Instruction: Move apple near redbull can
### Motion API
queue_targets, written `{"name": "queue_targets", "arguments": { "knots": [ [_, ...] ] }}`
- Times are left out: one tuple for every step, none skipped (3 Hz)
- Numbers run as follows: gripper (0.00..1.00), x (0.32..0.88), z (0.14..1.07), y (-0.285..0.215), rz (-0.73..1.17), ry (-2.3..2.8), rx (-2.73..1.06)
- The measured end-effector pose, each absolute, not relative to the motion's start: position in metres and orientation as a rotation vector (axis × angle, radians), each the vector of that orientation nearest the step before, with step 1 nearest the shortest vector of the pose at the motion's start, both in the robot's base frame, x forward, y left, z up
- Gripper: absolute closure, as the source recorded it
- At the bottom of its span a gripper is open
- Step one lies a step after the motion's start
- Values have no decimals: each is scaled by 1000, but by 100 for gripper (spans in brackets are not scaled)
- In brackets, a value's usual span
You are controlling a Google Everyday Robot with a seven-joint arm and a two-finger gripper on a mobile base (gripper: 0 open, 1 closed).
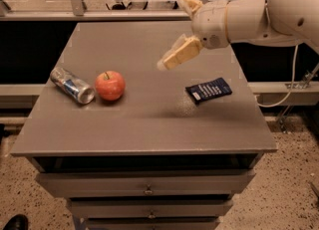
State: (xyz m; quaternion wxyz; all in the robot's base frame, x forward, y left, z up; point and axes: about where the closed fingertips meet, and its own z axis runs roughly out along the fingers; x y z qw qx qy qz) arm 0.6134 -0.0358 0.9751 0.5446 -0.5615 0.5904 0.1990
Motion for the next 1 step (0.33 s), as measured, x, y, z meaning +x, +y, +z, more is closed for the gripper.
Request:
{"name": "queue_targets", "arguments": {
  "knots": [
    [0,611,965,-21,512,1397,-1349]
  ]
}}
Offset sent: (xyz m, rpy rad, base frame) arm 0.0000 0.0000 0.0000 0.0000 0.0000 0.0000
